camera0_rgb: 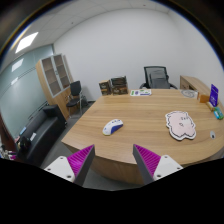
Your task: Arrange mouse
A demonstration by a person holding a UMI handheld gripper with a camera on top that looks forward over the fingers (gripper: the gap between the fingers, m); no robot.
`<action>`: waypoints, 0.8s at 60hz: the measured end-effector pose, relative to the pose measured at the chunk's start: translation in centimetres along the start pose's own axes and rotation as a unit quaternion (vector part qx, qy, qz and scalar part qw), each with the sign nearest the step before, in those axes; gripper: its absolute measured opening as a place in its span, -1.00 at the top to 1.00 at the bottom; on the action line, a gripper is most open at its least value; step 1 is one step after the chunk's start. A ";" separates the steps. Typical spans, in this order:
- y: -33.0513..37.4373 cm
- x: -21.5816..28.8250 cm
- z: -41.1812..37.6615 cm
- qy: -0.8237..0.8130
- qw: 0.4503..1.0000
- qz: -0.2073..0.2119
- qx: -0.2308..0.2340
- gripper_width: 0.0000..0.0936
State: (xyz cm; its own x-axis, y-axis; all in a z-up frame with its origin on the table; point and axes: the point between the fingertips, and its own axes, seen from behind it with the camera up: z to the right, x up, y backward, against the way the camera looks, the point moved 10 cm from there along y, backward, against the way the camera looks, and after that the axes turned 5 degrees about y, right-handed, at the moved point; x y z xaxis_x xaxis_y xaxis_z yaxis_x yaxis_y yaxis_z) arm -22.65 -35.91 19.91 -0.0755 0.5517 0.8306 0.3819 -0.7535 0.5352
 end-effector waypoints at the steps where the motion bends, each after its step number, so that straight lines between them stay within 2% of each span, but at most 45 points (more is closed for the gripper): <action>1: -0.1 0.0 0.0 -0.002 1.000 0.002 -0.001 -0.77; 7: -1.4 0.0 -0.3 0.003 1.000 0.021 -0.010 -0.78; 14: -6.7 -0.6 -1.8 0.009 1.000 0.026 -0.015 -0.77; 28: -16.6 -0.8 -4.9 -0.002 0.999 0.041 0.012 -0.77; 31: -18.6 -1.3 -5.0 -0.004 1.000 0.026 0.014 -0.76; 48: -26.3 0.1 -3.2 -0.015 0.998 0.008 -0.057 -0.77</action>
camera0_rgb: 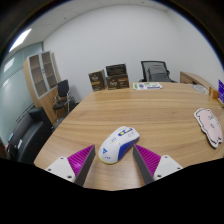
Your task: Arrange mouse
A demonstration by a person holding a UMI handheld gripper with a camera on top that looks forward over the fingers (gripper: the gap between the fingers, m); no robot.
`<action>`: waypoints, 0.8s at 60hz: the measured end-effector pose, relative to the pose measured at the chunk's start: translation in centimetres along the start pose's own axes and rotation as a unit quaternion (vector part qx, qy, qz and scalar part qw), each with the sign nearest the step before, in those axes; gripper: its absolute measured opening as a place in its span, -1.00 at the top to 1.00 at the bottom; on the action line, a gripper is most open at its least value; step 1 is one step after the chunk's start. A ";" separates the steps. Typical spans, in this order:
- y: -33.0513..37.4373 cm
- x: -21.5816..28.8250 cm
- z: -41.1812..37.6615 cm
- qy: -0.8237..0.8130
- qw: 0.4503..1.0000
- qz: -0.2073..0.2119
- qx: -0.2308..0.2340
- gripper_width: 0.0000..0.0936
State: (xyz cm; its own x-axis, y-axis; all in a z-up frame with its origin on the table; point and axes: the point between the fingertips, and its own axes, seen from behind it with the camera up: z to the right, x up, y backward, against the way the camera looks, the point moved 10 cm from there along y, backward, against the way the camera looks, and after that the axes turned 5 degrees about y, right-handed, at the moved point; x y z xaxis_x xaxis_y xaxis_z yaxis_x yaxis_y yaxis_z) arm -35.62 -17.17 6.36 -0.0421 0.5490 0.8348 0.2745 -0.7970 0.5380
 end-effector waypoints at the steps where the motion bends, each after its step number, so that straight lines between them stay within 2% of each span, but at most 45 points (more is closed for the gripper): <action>1: -0.4 0.0 0.0 0.002 1.000 -0.001 -0.004 -0.76; 18: -6.3 2.3 -1.0 0.010 0.996 -0.024 -0.082 -0.76; 26: -8.2 3.5 -1.6 0.037 0.994 -0.036 -0.097 -0.70; 30: -8.9 3.8 -1.6 0.040 0.994 -0.034 -0.096 -0.53; 33: -9.1 3.8 -1.6 0.047 0.994 -0.033 -0.095 -0.16; 39: -9.3 3.6 -1.7 0.067 0.993 -0.036 -0.088 -0.04; 48: -9.4 4.4 -1.3 0.053 0.994 -0.076 -0.062 0.23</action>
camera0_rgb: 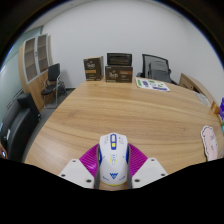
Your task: Arrange mouse
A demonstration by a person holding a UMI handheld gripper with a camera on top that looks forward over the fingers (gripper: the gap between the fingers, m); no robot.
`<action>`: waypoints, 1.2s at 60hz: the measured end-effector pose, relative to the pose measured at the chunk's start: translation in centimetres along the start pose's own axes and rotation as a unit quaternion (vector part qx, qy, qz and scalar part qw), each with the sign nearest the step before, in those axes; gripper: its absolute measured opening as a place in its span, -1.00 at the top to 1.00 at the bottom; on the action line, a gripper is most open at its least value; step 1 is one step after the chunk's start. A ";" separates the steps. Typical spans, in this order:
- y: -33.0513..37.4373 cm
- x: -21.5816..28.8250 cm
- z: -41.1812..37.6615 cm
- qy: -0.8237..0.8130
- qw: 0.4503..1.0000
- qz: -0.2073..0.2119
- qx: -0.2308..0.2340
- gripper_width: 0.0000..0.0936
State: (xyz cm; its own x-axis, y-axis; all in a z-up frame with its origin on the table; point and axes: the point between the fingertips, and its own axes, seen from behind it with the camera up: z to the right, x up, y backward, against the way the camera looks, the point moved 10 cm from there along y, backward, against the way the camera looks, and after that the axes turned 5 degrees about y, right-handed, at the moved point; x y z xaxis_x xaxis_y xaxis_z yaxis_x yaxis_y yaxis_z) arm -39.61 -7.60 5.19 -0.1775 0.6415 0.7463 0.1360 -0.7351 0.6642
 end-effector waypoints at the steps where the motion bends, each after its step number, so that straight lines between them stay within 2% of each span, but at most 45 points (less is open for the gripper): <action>1: 0.1 0.1 0.1 -0.003 1.000 -0.002 0.006 0.23; 4: 0.8 0.5 0.5 -0.019 0.999 -0.004 0.036 0.24; 6: 1.3 1.5 1.4 -0.027 0.999 0.013 0.043 0.23; 13: 3.3 5.2 9.5 -0.040 0.997 0.066 0.014 0.23; 16: 4.2 6.3 14.9 -0.040 0.996 0.074 0.007 0.24; 20: 5.1 6.5 22.5 -0.031 0.995 0.087 -0.037 0.24; 25: 5.4 4.8 31.3 -0.040 0.994 0.071 -0.067 0.24; 31: 4.8 1.3 38.0 -0.052 0.994 0.036 -0.089 0.24; 43: 2.5 -4.0 41.2 -0.079 0.996 0.005 -0.045 0.21; 44: 2.6 -3.7 41.3 -0.072 0.996 0.018 -0.045 0.21; 47: 2.5 -4.2 41.4 -0.059 0.997 0.024 -0.042 0.13; 55: 2.5 -4.1 41.1 -0.031 0.999 0.006 -0.042 -0.18; 57: 2.7 -4.1 41.0 -0.030 0.999 0.000 -0.039 -0.39; 60: 3.3 -3.9 40.8 -0.033 0.999 -0.006 -0.040 -0.87; 63: 4.3 -3.3 40.2 -0.039 0.998 0.005 -0.045 -0.78; 72: 9.0 -3.1 37.2 -0.053 0.997 0.037 -0.051 -0.78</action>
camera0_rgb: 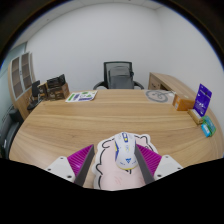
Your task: Arrange mouse
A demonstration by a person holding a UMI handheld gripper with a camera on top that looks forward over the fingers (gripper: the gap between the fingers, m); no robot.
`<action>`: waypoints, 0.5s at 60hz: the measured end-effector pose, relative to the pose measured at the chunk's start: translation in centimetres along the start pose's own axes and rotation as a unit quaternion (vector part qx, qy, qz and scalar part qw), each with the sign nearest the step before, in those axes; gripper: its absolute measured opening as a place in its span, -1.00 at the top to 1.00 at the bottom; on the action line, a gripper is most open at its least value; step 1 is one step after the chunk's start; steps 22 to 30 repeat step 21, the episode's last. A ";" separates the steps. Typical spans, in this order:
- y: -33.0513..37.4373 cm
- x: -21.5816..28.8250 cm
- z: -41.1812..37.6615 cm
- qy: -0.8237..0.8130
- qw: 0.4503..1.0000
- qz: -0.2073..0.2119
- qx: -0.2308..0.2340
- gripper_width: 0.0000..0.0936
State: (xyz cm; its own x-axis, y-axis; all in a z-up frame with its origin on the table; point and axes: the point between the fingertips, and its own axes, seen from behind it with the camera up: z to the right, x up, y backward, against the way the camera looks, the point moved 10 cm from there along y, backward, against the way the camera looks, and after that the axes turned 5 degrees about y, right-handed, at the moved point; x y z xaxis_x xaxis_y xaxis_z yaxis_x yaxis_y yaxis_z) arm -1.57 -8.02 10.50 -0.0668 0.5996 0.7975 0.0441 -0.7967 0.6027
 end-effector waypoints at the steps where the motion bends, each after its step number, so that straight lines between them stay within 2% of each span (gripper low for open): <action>1: 0.6 -0.1 -0.3 0.001 1.000 0.002 -0.003 -0.78; 21: 15.6 -5.4 -9.2 -0.015 0.999 0.020 -0.032 -0.80; 30: 15.6 -5.4 -9.2 -0.015 0.999 0.020 -0.032 -0.80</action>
